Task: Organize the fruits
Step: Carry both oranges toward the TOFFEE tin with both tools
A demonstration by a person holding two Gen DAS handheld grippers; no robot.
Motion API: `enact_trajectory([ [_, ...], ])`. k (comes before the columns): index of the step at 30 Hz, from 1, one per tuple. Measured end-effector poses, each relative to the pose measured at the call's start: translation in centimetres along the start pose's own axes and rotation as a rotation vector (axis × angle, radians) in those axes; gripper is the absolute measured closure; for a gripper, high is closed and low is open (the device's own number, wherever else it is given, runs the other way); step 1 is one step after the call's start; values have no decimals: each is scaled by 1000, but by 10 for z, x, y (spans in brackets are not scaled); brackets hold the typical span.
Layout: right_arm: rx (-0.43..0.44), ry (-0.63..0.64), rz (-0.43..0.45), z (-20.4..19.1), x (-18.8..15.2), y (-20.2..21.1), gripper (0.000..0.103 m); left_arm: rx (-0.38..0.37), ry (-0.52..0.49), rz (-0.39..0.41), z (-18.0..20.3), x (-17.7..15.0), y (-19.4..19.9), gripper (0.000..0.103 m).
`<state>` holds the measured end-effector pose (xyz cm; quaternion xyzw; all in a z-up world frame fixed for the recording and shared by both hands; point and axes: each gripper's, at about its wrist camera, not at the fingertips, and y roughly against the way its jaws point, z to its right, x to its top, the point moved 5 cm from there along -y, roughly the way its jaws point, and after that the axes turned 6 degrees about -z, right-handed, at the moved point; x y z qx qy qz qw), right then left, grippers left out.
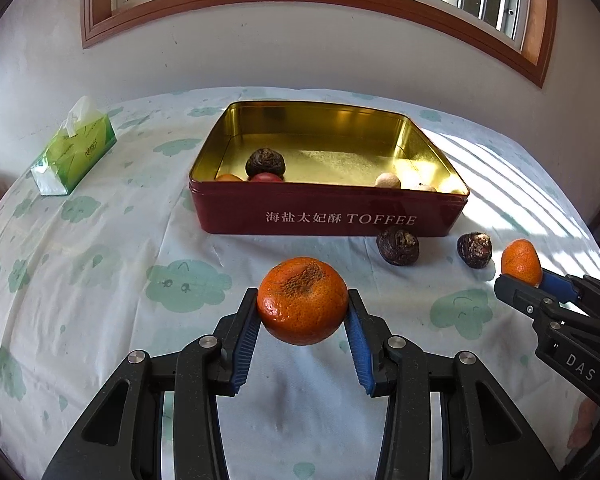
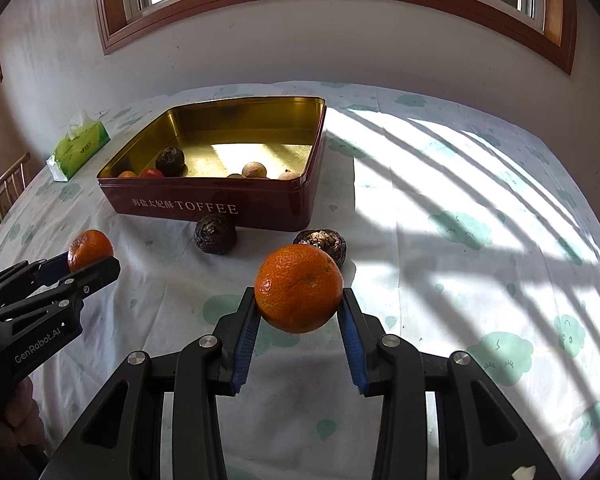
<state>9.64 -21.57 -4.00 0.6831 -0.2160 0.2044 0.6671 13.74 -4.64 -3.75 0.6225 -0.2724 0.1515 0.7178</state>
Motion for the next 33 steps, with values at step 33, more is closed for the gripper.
enact_trajectory([
  [33,27,126,-17,-40,111,-64,67,56,-20,-1,-33,103,-53,60],
])
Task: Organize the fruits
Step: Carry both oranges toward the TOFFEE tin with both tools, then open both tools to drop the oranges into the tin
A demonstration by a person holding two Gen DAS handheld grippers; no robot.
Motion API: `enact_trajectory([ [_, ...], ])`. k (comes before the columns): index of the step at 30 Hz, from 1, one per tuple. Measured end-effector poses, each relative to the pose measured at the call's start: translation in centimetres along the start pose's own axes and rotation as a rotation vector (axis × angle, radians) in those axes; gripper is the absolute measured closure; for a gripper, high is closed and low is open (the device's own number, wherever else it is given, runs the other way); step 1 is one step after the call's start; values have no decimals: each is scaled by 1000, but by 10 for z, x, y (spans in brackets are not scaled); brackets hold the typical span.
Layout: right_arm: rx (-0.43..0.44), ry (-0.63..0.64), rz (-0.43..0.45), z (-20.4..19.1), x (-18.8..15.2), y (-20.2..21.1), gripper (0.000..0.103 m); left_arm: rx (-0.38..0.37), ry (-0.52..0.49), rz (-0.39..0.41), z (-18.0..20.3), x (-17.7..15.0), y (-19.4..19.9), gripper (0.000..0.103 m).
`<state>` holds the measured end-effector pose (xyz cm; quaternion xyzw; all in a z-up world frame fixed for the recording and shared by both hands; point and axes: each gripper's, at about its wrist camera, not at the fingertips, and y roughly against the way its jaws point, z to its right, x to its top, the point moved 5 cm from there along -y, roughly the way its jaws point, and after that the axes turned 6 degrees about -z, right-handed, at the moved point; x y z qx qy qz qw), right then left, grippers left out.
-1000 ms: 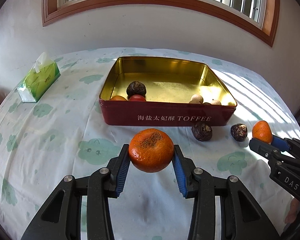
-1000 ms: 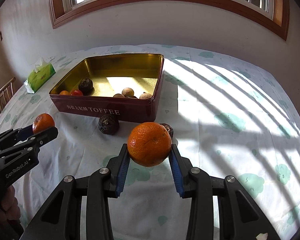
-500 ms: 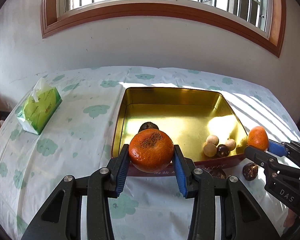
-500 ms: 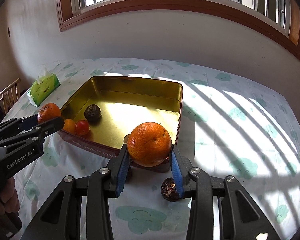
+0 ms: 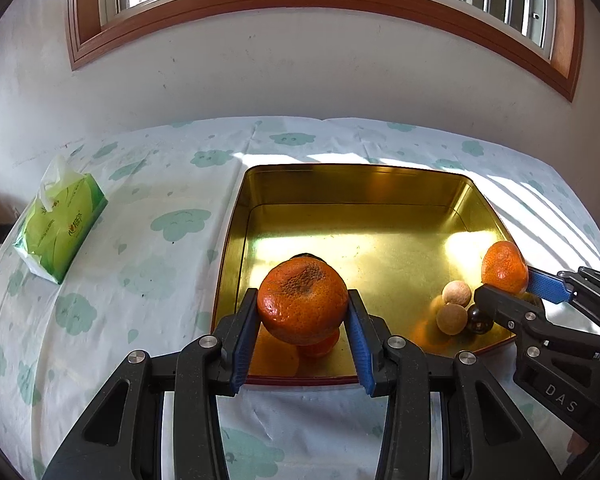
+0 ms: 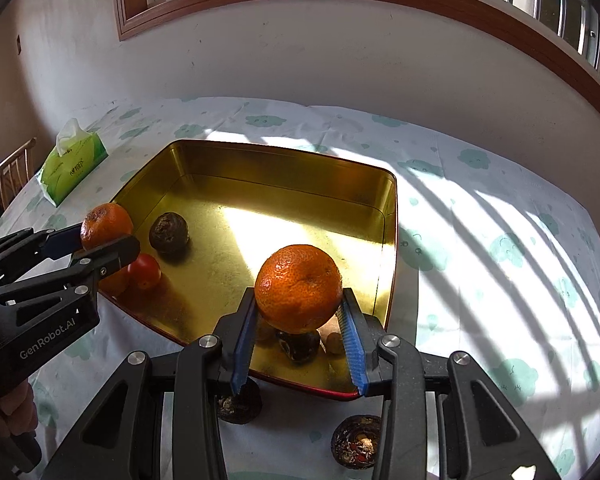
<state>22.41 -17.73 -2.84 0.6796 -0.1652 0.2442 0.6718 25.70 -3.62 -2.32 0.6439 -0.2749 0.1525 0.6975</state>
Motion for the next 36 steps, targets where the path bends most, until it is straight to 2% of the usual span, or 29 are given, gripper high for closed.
enact_trajectory([
  [18,5,7,-38,-6,3,-22,65,10,0,-37,-1,-2,-21,59],
  [21,4,9,-33,-6,4,-21,61,7,5,-40,-1,-2,-22,58],
  [23,-2,10,-27,-7,4,-19,56,1,2,-38,-1,-2,-21,57],
  [27,0,6,-26,-8,3,-17,55,3,-1,-28,1,-3,-17,44],
  [36,11,-8,10,-8,1,8,55,5,-15,-3,7,-8,2,44],
])
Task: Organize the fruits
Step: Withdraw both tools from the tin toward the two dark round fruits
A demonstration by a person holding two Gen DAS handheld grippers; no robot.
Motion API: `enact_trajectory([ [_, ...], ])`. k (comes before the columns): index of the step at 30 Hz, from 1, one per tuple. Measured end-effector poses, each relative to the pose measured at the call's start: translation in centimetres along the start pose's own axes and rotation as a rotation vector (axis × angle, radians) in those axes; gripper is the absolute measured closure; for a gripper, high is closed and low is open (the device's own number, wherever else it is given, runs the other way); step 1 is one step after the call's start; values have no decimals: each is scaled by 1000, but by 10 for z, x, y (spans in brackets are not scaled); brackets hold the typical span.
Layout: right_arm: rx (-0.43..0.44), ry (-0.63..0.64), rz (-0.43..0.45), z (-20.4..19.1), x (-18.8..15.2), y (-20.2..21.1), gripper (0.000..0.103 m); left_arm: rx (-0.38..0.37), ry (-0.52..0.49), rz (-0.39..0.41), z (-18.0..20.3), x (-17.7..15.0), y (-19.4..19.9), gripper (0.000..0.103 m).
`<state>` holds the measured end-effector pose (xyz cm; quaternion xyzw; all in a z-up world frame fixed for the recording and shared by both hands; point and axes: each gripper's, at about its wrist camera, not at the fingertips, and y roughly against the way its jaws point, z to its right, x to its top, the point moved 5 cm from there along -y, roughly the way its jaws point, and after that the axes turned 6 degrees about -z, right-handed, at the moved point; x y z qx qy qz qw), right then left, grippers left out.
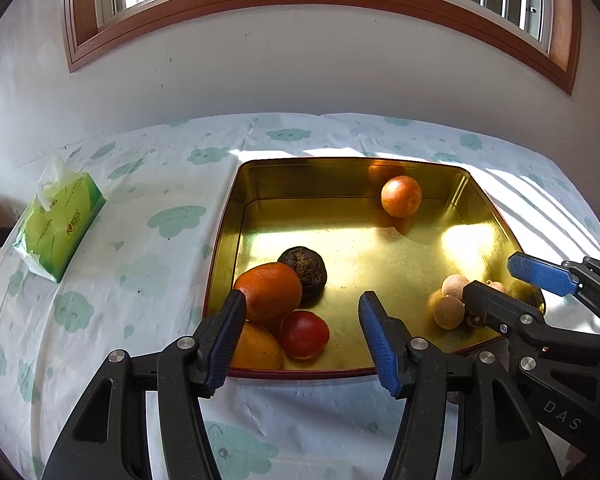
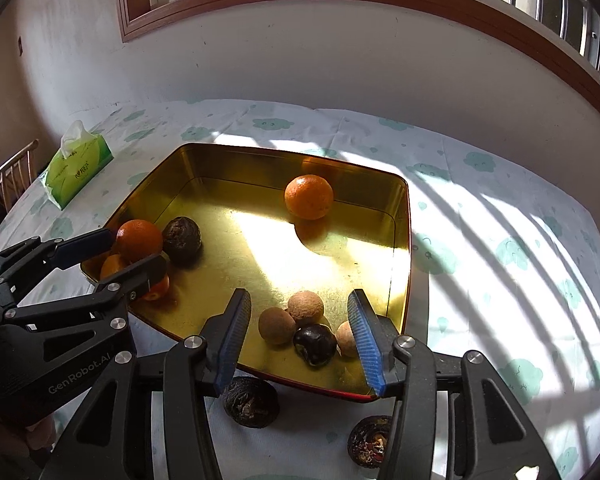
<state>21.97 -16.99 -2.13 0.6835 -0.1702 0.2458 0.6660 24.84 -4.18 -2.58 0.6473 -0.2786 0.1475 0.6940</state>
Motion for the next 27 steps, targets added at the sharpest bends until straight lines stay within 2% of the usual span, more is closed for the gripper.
enact_trajectory([
  [7,1,-21,37,3,-11,30,55,-3,-5,29,7,-12,30,44],
  [15,-13,-63,66,16,-38,65,55,-17,-19,41,20,-36,59,44],
  [21,-25,-96,56,26,-69,76,55,-22,-33,34,31,-60,70,44],
  [27,-39,-123,18,36,-104,74,55,-26,-36,-5,37,-89,66,43],
])
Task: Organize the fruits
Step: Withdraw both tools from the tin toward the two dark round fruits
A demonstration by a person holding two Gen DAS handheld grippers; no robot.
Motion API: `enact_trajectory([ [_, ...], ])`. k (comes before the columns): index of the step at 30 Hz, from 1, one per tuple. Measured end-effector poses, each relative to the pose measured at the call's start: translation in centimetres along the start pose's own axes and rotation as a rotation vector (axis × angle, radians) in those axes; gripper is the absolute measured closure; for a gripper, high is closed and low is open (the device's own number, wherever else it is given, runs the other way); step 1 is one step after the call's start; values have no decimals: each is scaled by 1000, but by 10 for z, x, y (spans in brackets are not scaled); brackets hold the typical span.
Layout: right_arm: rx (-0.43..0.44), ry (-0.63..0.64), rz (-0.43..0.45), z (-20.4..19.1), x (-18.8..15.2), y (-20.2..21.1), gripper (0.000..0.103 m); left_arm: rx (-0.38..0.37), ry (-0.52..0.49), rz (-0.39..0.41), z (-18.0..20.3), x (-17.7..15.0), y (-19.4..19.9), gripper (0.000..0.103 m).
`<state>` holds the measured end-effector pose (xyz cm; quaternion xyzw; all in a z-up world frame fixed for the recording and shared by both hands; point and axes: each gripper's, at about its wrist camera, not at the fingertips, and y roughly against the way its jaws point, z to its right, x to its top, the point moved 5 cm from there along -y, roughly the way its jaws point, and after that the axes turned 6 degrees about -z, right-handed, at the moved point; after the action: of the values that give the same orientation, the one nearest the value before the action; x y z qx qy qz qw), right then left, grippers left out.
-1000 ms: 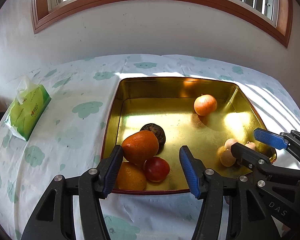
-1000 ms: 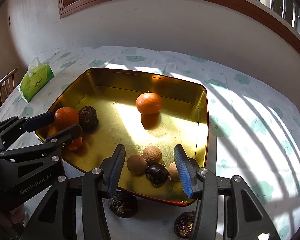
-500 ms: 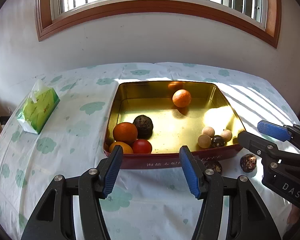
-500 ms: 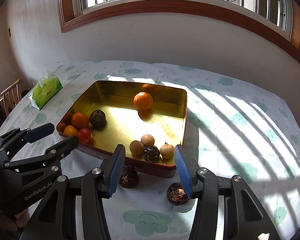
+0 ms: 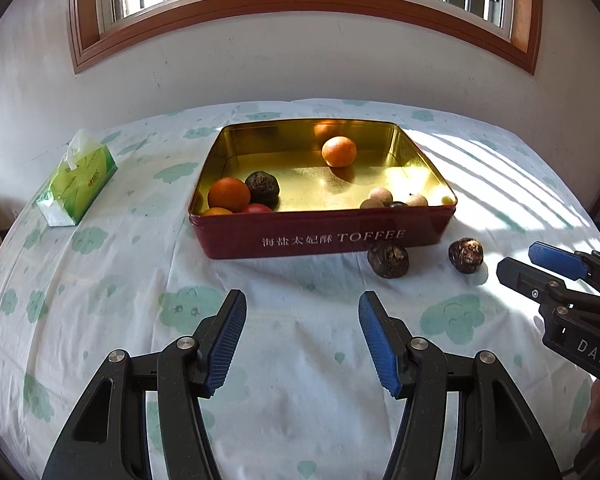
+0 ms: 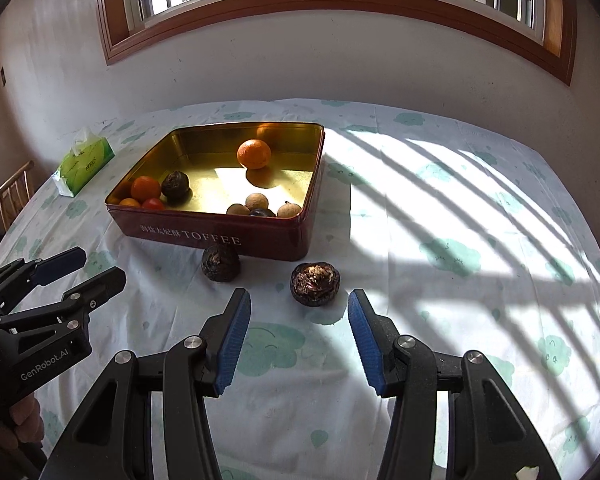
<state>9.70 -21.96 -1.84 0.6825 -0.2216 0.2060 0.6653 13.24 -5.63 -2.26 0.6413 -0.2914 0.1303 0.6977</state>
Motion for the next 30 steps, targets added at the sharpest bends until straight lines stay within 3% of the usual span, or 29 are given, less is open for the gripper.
enact_trajectory([
  [13,-19,-24,-79,14,-36,-24,55,-7,17,-67,3,-38,-19,43],
  [30,-50,33,-58,7,-8,-61,55,4,25,-74,5,-31,-37,43],
])
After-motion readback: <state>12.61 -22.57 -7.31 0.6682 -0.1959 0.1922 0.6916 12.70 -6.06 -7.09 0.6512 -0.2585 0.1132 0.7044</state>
